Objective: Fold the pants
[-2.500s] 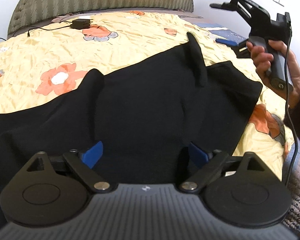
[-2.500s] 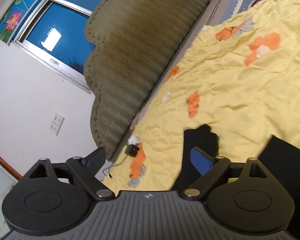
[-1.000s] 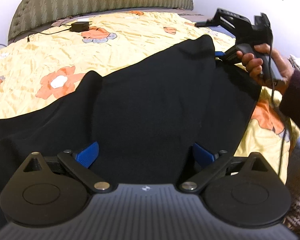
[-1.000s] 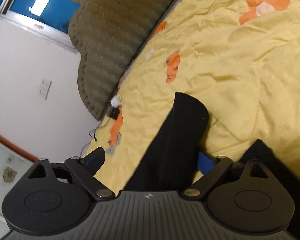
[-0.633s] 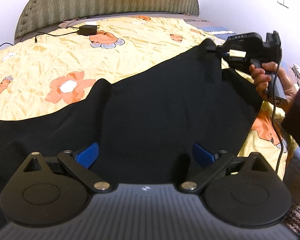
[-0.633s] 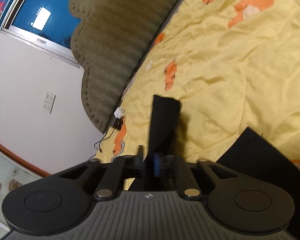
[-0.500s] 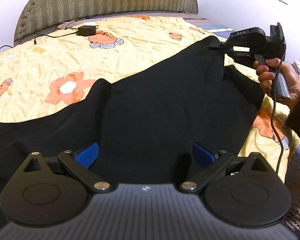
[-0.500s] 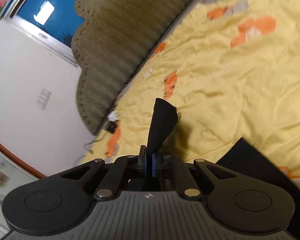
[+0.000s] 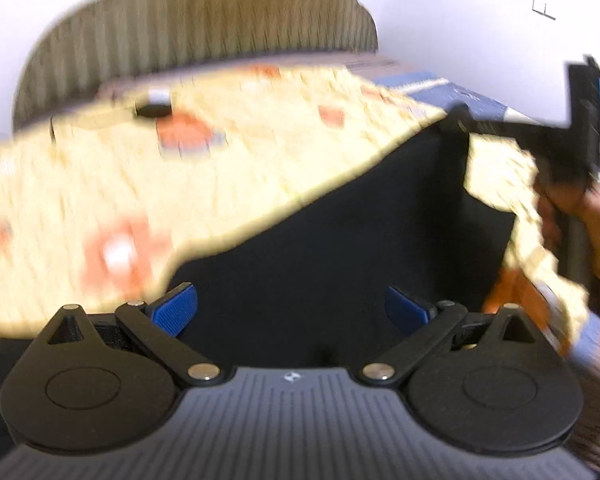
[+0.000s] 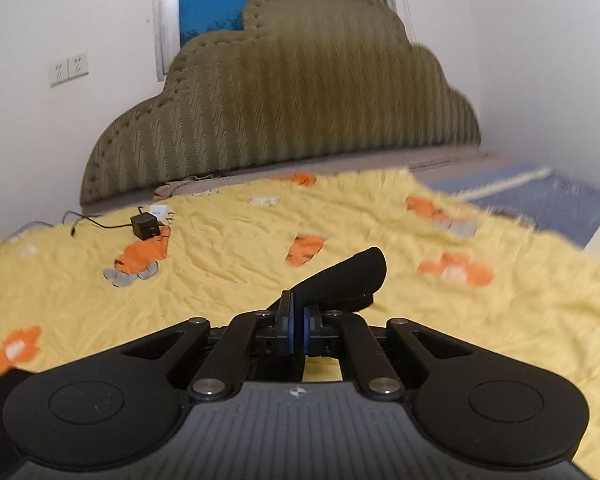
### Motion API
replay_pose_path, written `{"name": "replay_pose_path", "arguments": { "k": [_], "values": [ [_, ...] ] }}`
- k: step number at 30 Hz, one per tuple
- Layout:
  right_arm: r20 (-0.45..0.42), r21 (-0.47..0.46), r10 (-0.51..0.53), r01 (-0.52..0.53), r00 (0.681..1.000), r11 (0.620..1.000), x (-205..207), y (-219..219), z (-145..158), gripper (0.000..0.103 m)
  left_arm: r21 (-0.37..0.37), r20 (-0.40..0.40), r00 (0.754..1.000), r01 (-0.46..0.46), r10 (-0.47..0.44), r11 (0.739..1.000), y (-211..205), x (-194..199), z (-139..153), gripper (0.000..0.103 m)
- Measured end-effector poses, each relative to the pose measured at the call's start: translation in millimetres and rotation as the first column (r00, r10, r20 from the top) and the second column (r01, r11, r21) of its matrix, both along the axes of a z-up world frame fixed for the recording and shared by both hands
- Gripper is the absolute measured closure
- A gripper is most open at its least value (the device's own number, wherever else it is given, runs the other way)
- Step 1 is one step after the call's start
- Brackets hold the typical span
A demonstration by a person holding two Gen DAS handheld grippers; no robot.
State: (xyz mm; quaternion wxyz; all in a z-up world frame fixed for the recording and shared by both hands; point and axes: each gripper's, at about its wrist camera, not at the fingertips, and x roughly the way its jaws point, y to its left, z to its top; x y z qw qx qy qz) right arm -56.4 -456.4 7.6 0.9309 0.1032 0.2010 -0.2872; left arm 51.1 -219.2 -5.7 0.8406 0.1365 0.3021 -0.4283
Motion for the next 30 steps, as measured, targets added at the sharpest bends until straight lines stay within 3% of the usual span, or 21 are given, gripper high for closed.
{"name": "replay_pose_path", "arguments": {
  "k": [6,10,13,16,19,27,29,30],
  "values": [
    [-0.026,0.003,-0.052,0.052,0.998,0.999,-30,4,13,0.098,-0.03,-0.064,0.998,-0.015,0.013,0.999,-4,16,8,0.003],
    [-0.05,0.084,-0.071,0.075,0.996,0.994,-48,-7,8,0.099,0.026,-0.026,1.0,0.007,-0.006,1.0,2,5,-2,0.003],
    [-0.094,0.168,-0.094,0.109,0.991,0.98,-52,-18,-17,0.099,0.059,0.009,0.999,0.041,-0.041,0.997,14,-11,-8,0.003],
    [-0.066,0.262,-0.101,0.115,0.993,0.958,-69,-28,-32,0.099,0.092,0.031,0.998,0.06,-0.063,0.994,28,-21,-14,0.003],
    [-0.067,0.353,-0.101,0.119,0.993,0.928,-77,-35,-47,0.099,0.125,-0.017,0.996,0.085,-0.083,0.989,36,-25,-27,0.003],
    [0.008,0.606,-0.13,0.098,0.992,0.79,-103,-64,-71,0.096,0.183,-0.041,0.995,0.096,-0.09,0.978,45,-33,-42,0.003],
    [0.016,0.612,-0.15,0.109,0.989,0.783,-113,-61,-69,0.092,0.171,-0.038,0.997,0.074,-0.068,0.983,55,-35,-38,0.003],
    [0.021,0.589,-0.159,0.116,0.987,0.8,-119,-54,-65,0.092,0.163,-0.031,0.998,0.056,-0.052,0.985,61,-37,-36,0.003]
  ]
}}
